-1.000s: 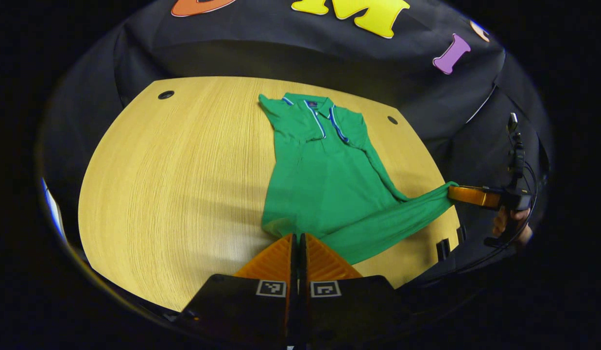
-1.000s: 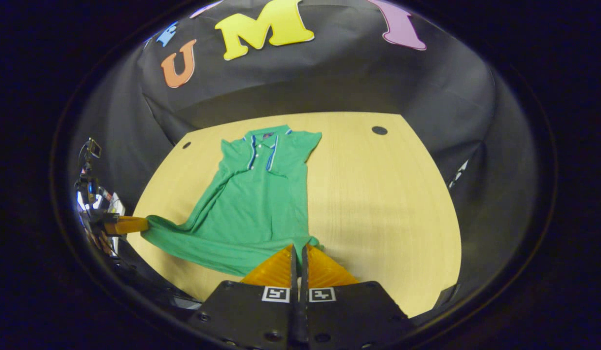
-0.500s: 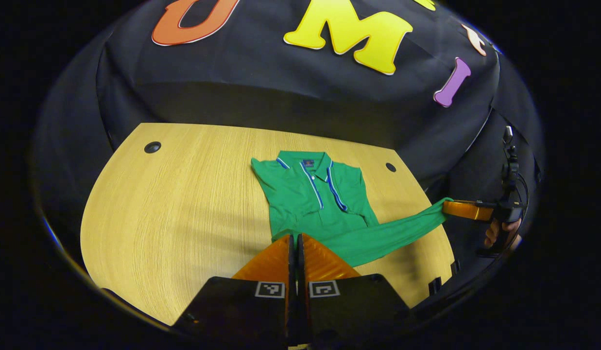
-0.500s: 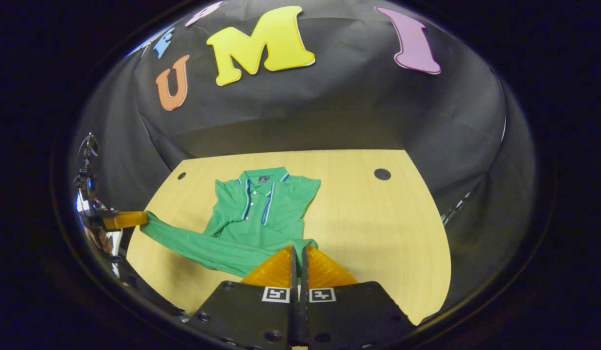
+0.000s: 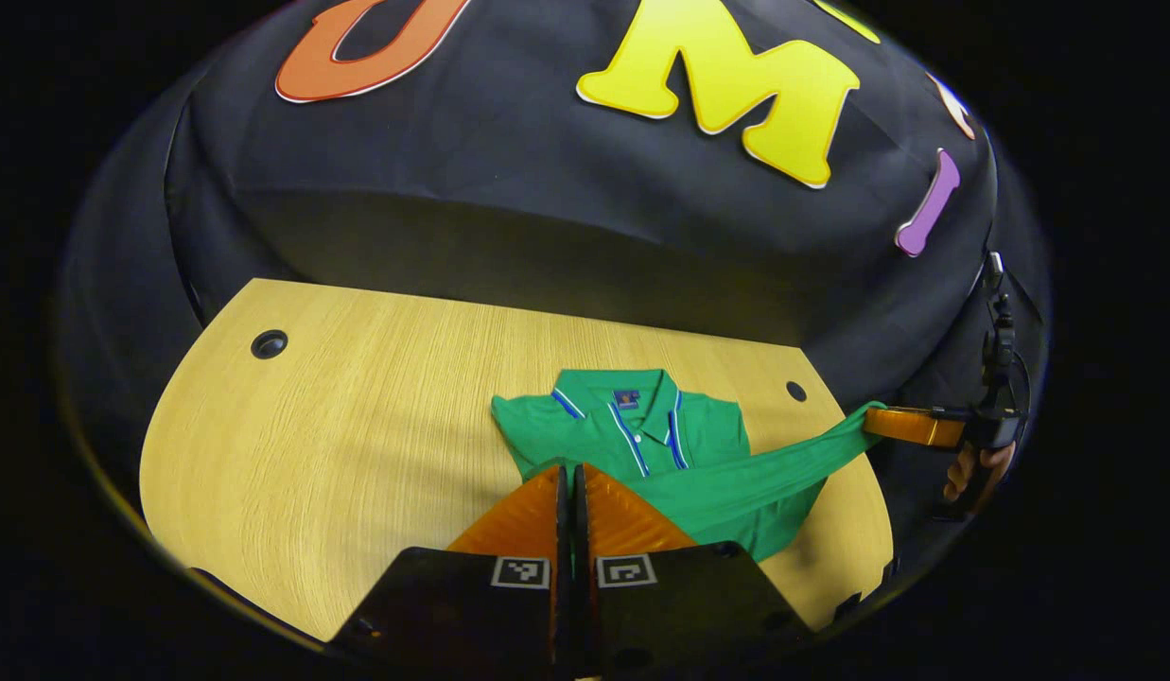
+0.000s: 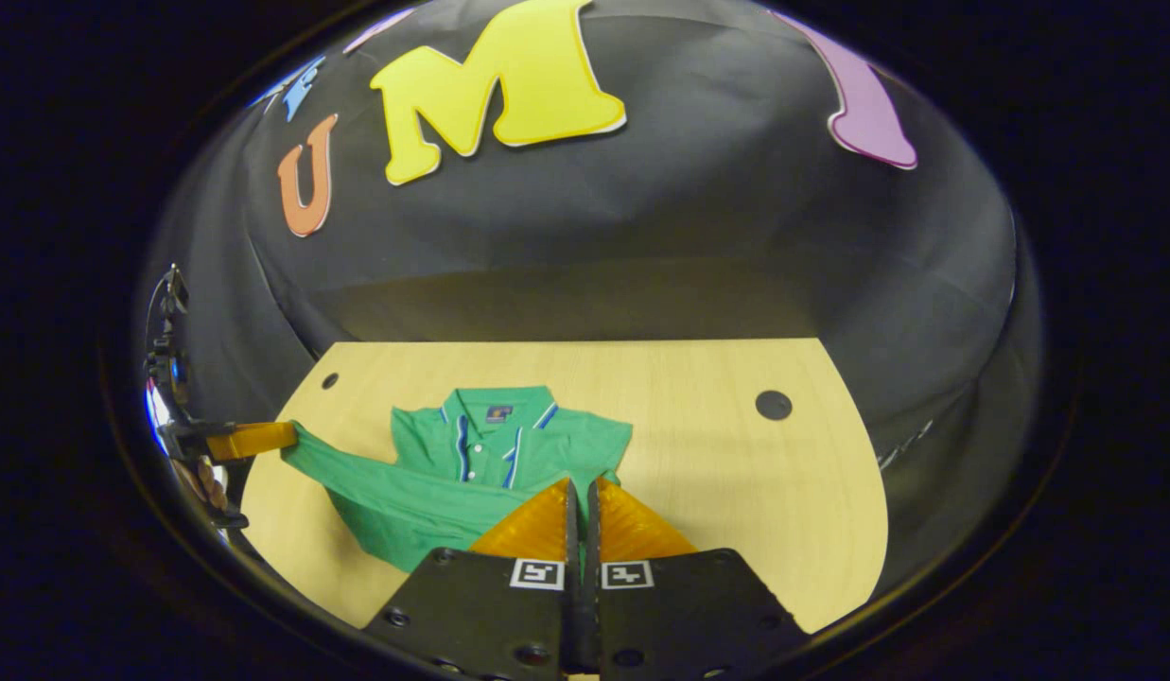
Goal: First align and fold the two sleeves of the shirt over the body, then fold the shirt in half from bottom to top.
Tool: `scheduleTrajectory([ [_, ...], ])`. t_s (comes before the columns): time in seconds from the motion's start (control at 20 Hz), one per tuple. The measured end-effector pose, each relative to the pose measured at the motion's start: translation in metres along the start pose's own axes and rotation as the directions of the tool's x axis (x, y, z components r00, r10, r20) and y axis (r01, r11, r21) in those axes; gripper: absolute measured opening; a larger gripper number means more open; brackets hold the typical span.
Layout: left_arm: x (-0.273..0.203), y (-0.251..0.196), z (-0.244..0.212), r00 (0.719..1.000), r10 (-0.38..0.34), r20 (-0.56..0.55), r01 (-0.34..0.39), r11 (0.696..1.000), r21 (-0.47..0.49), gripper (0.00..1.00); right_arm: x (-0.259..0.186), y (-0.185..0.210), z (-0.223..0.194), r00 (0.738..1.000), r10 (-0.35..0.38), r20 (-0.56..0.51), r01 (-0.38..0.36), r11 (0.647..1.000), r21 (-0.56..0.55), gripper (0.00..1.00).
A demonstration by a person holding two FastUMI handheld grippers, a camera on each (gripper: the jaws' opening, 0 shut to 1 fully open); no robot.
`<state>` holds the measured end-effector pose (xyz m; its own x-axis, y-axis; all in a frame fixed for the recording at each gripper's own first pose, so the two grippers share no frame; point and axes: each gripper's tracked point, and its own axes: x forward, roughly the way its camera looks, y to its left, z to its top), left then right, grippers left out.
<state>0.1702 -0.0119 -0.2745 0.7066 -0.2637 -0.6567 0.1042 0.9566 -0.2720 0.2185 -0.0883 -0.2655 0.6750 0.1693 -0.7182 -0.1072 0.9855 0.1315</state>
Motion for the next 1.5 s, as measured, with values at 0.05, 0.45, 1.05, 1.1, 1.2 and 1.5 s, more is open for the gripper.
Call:
scheduleTrajectory([
  [0.05, 0.01, 0.003, 0.008, 1.0, 0.004, 0.015, -0.004, 1.0, -0.015, 0.05, 0.011, -0.001, 0.006, 1.0, 0.007, 0.004, -0.007, 1.0, 0.0, 0.0],
  [0.45, 0.101, 0.034, 0.031, 0.996, 0.049, 0.077, -0.044, 0.997, -0.064, 0.06, 0.111, -0.025, 0.034, 0.998, 0.01, 0.056, -0.009, 1.0, -0.019, 0.0],
  [1.05, 0.175, 0.072, 0.004, 0.992, 0.122, 0.045, -0.121, 0.993, -0.011, 0.11, 0.194, -0.053, -0.019, 0.999, -0.009, -0.04, 0.007, 0.999, -0.049, 0.02],
  [1.1, 0.174, 0.075, 0.008, 0.988, 0.144, 0.062, -0.144, 0.99, -0.002, 0.14, 0.194, -0.053, -0.021, 0.999, -0.022, -0.04, 0.02, 0.998, -0.057, 0.05],
  [1.2, 0.168, 0.073, 0.017, 0.985, 0.149, 0.092, -0.148, 0.989, -0.021, 0.16, 0.188, -0.05, -0.019, 0.999, -0.033, -0.026, 0.032, 0.998, -0.057, 0.12],
  [1.5, 0.101, 0.066, 0.063, 0.951, 0.226, 0.209, -0.225, 0.974, -0.029, 1.0, 0.12, -0.037, 0.023, 0.988, -0.083, 0.131, 0.089, 0.995, -0.039, 0.98],
])
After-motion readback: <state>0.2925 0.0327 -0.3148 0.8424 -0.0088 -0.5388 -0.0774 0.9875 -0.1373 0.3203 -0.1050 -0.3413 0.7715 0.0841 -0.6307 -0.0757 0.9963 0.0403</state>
